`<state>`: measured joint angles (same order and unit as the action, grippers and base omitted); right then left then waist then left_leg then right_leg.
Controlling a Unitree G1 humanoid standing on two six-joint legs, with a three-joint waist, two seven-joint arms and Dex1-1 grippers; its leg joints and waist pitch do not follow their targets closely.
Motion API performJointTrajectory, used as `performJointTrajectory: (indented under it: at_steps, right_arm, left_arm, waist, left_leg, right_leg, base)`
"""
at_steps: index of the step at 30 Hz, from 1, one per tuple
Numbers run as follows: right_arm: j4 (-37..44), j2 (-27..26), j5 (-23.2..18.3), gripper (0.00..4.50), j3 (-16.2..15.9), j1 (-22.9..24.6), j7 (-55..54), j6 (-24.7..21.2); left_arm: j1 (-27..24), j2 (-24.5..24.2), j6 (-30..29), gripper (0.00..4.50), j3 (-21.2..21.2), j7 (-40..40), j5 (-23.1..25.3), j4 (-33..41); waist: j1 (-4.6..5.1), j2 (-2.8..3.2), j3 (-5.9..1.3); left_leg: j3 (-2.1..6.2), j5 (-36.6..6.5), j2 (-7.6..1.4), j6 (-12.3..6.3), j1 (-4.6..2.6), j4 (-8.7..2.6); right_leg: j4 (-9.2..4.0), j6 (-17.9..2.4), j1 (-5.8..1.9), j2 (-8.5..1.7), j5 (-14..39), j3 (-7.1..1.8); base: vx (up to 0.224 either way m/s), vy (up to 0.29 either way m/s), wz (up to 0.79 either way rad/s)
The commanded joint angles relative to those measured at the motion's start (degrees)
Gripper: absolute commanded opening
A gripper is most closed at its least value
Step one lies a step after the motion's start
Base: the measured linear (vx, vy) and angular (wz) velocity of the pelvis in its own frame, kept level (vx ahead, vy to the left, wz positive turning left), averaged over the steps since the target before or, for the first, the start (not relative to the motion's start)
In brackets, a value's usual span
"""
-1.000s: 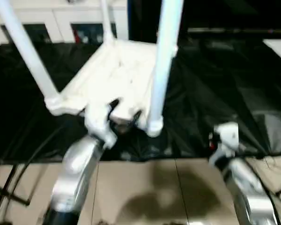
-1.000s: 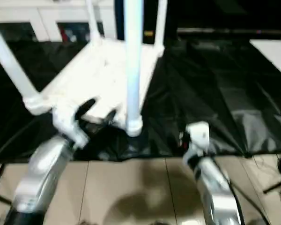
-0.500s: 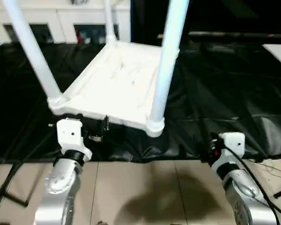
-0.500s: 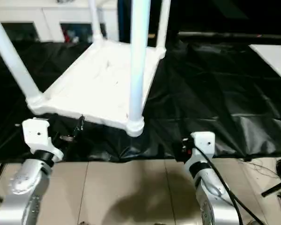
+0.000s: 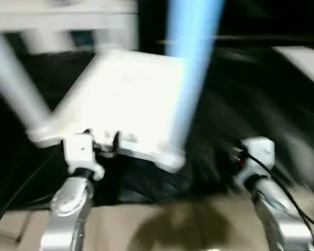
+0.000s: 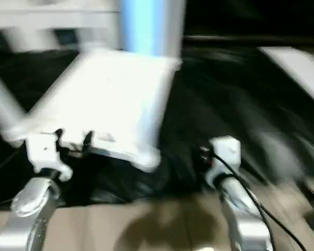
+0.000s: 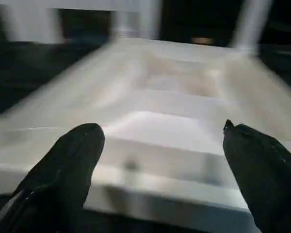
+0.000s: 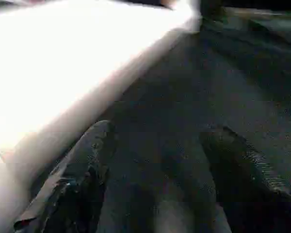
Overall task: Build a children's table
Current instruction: Rotate table base
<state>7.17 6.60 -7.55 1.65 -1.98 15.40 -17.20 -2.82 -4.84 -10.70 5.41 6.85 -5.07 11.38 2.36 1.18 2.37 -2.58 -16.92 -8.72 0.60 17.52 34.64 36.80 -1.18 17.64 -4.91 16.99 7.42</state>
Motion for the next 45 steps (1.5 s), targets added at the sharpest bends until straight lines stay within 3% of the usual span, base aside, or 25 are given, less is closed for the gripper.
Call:
performJointTrajectory:
  at_steps: [1,2,3,4,5,7,8,9,10,11,12,13,14,15,16,17,18,19,20,21,23,25,29,36,45]
  right_arm:
    - [0.46,0.89,-0.89,3.12,0.88,1.43,0.09,-0.36]
    - [0.27,1.48,-0.46,3.12,0.24,1.14,-0.18,-0.78]
    - [0.27,1.48,-0.46,3.12,0.24,1.14,-0.18,-0.78]
    - [0.02,1.79,-0.01,3.12,0.03,1.17,-0.28,-0.66]
    - [-0.12,1.87,0.26,3.12,0.03,1.44,-0.51,-0.6]
    - [-0.32,1.53,0.6,3.12,0.38,2.15,-0.95,-0.38]
    - [-0.32,1.53,0.6,3.12,0.38,2.15,-0.95,-0.38]
    - [-0.4,1.31,0.78,3.12,0.55,2.46,-1.2,-0.31]
    - [-0.12,1.06,1.09,3.12,0.45,3.09,-1.53,-0.31]
    - [-0.12,1.06,1.09,3.12,0.45,3.09,-1.53,-0.31]
    - [0.21,0.93,1.13,3.12,0.32,3.48,-1.74,-0.39]
    - [0.66,1.1,1.0,3.12,0.01,3.86,-2.02,-0.55]
    - [0.98,1.54,0.98,3.12,-0.25,4.1,-2.17,-0.62]
    - [0.98,1.54,0.98,3.12,-0.25,4.1,-2.17,-0.62]
    - [1.02,1.97,0.94,3.12,-0.19,4.13,-2.16,-0.69]
    - [1.02,1.97,0.94,3.12,-0.19,4.13,-2.16,-0.69]
    - [0.6,2.31,0.91,3.12,0.99,3.89,-2.16,-1.04]
    - [0.34,2.63,1.32,3.12,1.33,3.66,-2.29,-1.2]
    - [0.27,2.77,1.53,3.12,1.4,3.56,-2.37,-1.23]
    - [0.2,2.91,1.76,3.12,1.48,3.44,-2.45,-1.26]
    - [0.56,3.21,1.81,3.12,1.65,2.92,-2.35,-1.66]
    - [1.75,3.86,1.91,3.12,1.46,2.77,-2.01,-1.97]
    - [2.58,5.03,1.6,3.12,0.92,3.26,-1.42,-2.0]
    - [2.37,11.8,1.68,3.12,-0.24,2.66,6.73,-1.25]
    - [4.73,23.26,-0.17,3.12,-2.61,3.9,20.45,-2.35]
  left_arm:
    - [0.84,0.44,-0.38,4.45,-1.3,-0.14,0.39,0.31]
    - [1.15,0.11,-0.75,4.45,-1.65,-0.22,0.34,0.34]
    - [1.15,0.11,-0.75,4.45,-1.65,-0.22,0.34,0.34]
    - [1.2,-0.1,-0.98,4.45,-1.84,-0.16,0.37,0.41]
    - [1.13,-0.45,-1.24,4.45,-2.02,0.17,0.34,0.54]
    - [0.93,-0.84,-1.44,4.45,-1.99,0.75,0.23,0.71]
    - [0.93,-0.84,-1.44,4.45,-1.99,0.75,0.23,0.71]
    - [0.88,-0.93,-1.46,4.45,-1.89,0.93,0.14,0.75]
    - [1.05,-1.11,-1.3,4.45,-1.7,1.23,0.02,0.49]
    - [1.05,-1.11,-1.3,4.45,-1.7,1.23,0.02,0.49]
    - [1.27,-1.26,-1.19,4.45,-1.63,1.58,-0.12,0.17]
    - [1.83,-1.52,-0.5,4.45,-1.84,2.77,-0.64,-0.76]
    - [2.43,-2.1,-0.19,4.45,-2.64,4.64,-1.2,-1.8]
    - [2.43,-2.1,-0.19,4.45,-2.64,4.64,-1.2,-1.8]
    - [2.92,-2.7,-0.1,4.45,-3.61,6.08,-1.26,-2.6]
    - [2.92,-2.7,-0.1,4.45,-3.61,6.08,-1.26,-2.6]
    - [3.85,-3.63,0.76,4.45,-5.03,9.27,-2.51,-3.8]
    - [4.25,-4.09,1.17,4.45,-5.26,10.34,-2.84,-4.3]
    - [4.42,-4.21,1.34,4.45,-5.22,10.7,-3.03,-4.57]
    - [4.6,-4.34,1.53,4.45,-5.17,11.1,-3.25,-4.87]
    - [5.15,-4.14,1.35,4.45,-4.29,11.14,-3.9,-5.75]
    - [5.8,-4.31,1.39,4.45,-3.91,11.93,-4.12,-6.83]
    - [7.63,-5.98,1.72,4.45,-5.07,15.66,-4.25,-8.56]
    - [12.68,-13.05,2.51,4.45,-9.01,30.54,-7.01,-12.3]
    - [13.57,-22.68,-2.4,4.45,-16.22,48.44,-8.99,-8.95]
  waist:
    - [0.94,0.89,-2.54]
    - [0.54,0.1,-3.05]
    - [0.28,-1.17,-3.01]
    - [-1.7,-5.02,-3.09]
    - [-4.34,-4.53,-3.74]
    - [-5.05,-4.13,-2.59]
    - [-5.09,-4.08,-2.39]
    - [-5.23,-3.25,-2.24]
    - [-5.3,-0.77,-1.28]
    - [-5.07,1.42,-1.56]
    - [-4.61,3.62,-2.25]
    - [-1.7,4.51,-2.28]
    - [-2.1,3.3,-3.22]
    - [-1.75,3.19,-3.28]
    - [-1.79,2.67,-3.22]
    - [-2.5,1.3,-3.29]
    - [-2.92,0.07,-3.62]
    - [-3.26,-2.55,-4.25]
    - [-3.8,-2.14,-4.11]
    - [-3.64,-2.25,-4.18]
    - [-2.76,-0.02,-3.46]
    - [-1.86,0.27,-2.79]
    - [-1.63,0.07,-1.7]
    - [-1.45,0.43,-1.9]
    - [-1.51,0.37,-2.47]
  left_leg:
    - [5.82,24.22,-9.34,-30.39,-8.95,-3.51]
    - [3.78,19.91,-7.92,-27.61,-8.68,-4.24]
    - [1.77,16.23,-5.12,-24.35,-8.14,-3.64]
    - [-3.37,3.58,3.94,-17.38,-1.07,0.13]
    - [-3.61,-4.95,5.97,-12.2,2.17,7.22]
    - [-1.99,-0.5,4.06,-4.62,6.23,10.37]
    - [-1.96,0.03,3.83,-2.97,6.1,10.18]
    - [-1.63,3.92,2.57,-1.65,6.34,8.55]
    - [-1.42,8.13,0.59,-2.05,5.75,4.47]
    - [-1.59,6.64,-1.3,-3.41,3.32,-0.7]
    - [0.79,1.18,-3.8,-3.18,0.61,-3.73]
    - [6.14,-14.7,-7.59,-7.32,-3.12,-6.25]
    - [6.81,-13.99,-8.43,-13.89,-4.39,-5.07]
    - [6.32,-8.52,-8.01,-17.05,-4.06,-4.42]
    - [4.8,9.36,-6.44,-22.3,-2.62,-3.27]
    - [1.99,27.77,-4.92,-23.42,0.12,-1.85]
    - [0.39,31.53,-3.23,-21.19,1.42,-0.23]
    - [-1.57,25.16,0.96,-14.8,4.26,1.99]
    - [-1.64,19.95,1.21,-12.17,5.0,2.13]
    - [-1.67,11.71,0.46,-7.73,5.26,0.5]
    - [-1.6,3.44,-1.27,-4.83,4.22,-1.82]
    - [-1.41,-4.46,-2.71,-3.86,3.97,-3.12]
    - [-3.1,-18.5,-3.0,0.52,2.1,-3.7]
    - [-3.24,-17.14,-3.31,1.87,2.84,-4.37]
    - [-3.88,-7.04,-3.91,-2.79,3.55,-3.79]
  right_leg:
    - [4.48,2.03,8.99,-0.44,5.97,-3.13]
    - [3.95,2.11,9.74,-1.56,0.55,-4.86]
    - [0.95,0.36,8.87,-1.88,-3.81,-5.85]
    - [-4.6,-1.68,-0.49,-2.27,-0.79,-11.31]
    - [-7.05,-13.5,-5.53,-7.89,1.32,-18.3]
    - [-5.79,-21.95,-7.18,-6.95,-10.56,-17.35]
    - [-6.14,-22.62,-6.92,-6.62,-12.66,-16.44]
    - [-7.2,-22.67,-6.68,-6.69,-11.11,-14.18]
    - [-9.21,-20.26,-4.98,-5.56,1.09,-10.62]
    - [-9.61,-14.54,-4.92,-2.38,11.42,-7.75]
    - [-5.79,-9.29,-3.55,1.53,10.5,-5.21]
    - [3.9,-3.74,1.68,3.83,11.25,-3.82]
    - [5.59,0.9,4.12,2.26,6.3,-4.94]
    - [5.9,3.16,5.18,1.74,3.45,-5.15]
    - [5.68,6.06,6.36,1.13,-2.43,-5.41]
    - [2.57,6.86,6.2,-0.1,-11.72,-6.84]
    - [-0.93,5.41,5.49,-1.65,-18.36,-8.21]
    - [-3.63,4.97,3.48,-5.01,-26.58,-10.93]
    - [-3.29,2.75,2.57,-6.48,-29.43,-11.75]
    - [-3.54,-0.12,1.36,-5.94,-29.1,-10.61]
    - [-3.98,-8.03,1.73,-3.64,-16.97,-8.75]
    - [-4.77,-11.67,1.74,-2.9,-4.79,-8.35]
    - [-7.08,-9.55,3.39,-2.96,16.24,-8.72]
    - [-6.97,-7.02,3.19,-3.06,16.05,-8.74]
    - [-5.83,-12.32,1.93,-3.62,3.98,-8.57]
  base:
    - [0.278,-0.142,0.03]
    - [0.278,-0.142,0.03]
    - [0.18,-0.065,0.03]
    - [0.178,-0.085,0.17]
    - [0.178,-0.085,0.17]
    - [0.195,-0.011,0.21]
    - [0.198,0.008,0.14]
    - [0.162,-0.01,0.05]
    - [0.141,0.022,0.04]
    - [0.141,0.022,0.04]
    - [0.134,0.08,0.02]
    - [0.16,0.092,-0.02]
    - [0.16,0.092,-0.02]
    - [0.165,0.044,0.04]
    - [0.115,0.024,0.05]
    - [0.115,0.024,0.05]
    - [0.08,0.001,0.02]
    - [0.059,-0.049,0.09]
    - [0.059,-0.049,0.09]
    - [0.037,-0.076,0.08]
    - [0.006,-0.074,0.04]
    - [0.0,0.0,0.0]
    - [0.0,0.0,0.0]
    - [-0.008,-0.002,0.02]
    - [0.0,0.0,0.0]
